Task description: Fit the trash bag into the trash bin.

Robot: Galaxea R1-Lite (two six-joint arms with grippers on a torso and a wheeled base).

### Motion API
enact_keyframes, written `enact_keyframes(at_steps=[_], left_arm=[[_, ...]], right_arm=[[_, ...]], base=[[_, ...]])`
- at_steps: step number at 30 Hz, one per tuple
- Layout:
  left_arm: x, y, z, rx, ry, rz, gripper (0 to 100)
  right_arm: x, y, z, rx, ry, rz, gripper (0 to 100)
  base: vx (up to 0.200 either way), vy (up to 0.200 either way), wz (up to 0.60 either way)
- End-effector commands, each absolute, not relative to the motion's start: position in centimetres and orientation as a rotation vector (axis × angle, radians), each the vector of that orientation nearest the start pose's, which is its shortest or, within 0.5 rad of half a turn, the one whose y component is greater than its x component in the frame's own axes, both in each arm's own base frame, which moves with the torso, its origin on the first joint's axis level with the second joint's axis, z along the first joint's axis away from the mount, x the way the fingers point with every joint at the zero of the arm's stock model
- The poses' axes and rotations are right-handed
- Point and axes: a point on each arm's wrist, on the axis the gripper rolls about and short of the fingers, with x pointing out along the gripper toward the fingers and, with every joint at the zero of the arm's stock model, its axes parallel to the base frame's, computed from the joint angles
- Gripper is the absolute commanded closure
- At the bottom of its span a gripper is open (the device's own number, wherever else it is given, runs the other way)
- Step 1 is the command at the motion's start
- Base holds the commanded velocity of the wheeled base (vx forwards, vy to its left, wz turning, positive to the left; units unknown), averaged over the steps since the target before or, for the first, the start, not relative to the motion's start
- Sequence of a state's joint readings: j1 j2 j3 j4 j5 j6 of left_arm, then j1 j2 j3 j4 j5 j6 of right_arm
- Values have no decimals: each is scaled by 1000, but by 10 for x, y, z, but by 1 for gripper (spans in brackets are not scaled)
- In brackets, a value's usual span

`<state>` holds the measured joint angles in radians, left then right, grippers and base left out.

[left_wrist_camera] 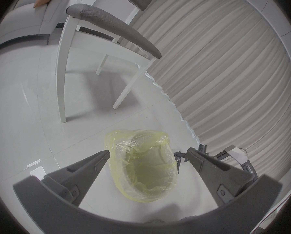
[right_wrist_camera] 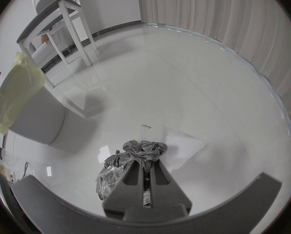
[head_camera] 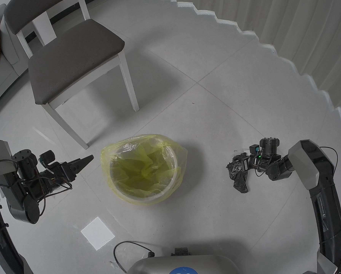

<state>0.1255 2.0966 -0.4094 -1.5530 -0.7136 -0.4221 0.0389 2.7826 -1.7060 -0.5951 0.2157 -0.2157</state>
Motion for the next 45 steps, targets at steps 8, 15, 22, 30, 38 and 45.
enact_keyframes(at_steps=[8,15,22,30,38,45], left_arm=[[299,14,64,-460,238,-505,0],[292,17,64,-465,249,-492,0],[289,13,65,-465,254,-500,0],[287,13,61,-470,270,-498,0],[284,11,63,-471,274,-502,0],[284,11,63,-471,274,-502,0]], right_arm=[[474,88,116,-205,171,420,100],[427,160,197,-224,-38,573,100],[379,220,237,-266,-218,713,100],[354,257,237,-240,-276,804,100],[327,303,199,-204,-276,924,100],[329,317,157,-200,-215,970,100]], base=[[0,0,0],[0,0,0],[0,0,0],[0,0,0],[0,0,0],[0,0,0]])
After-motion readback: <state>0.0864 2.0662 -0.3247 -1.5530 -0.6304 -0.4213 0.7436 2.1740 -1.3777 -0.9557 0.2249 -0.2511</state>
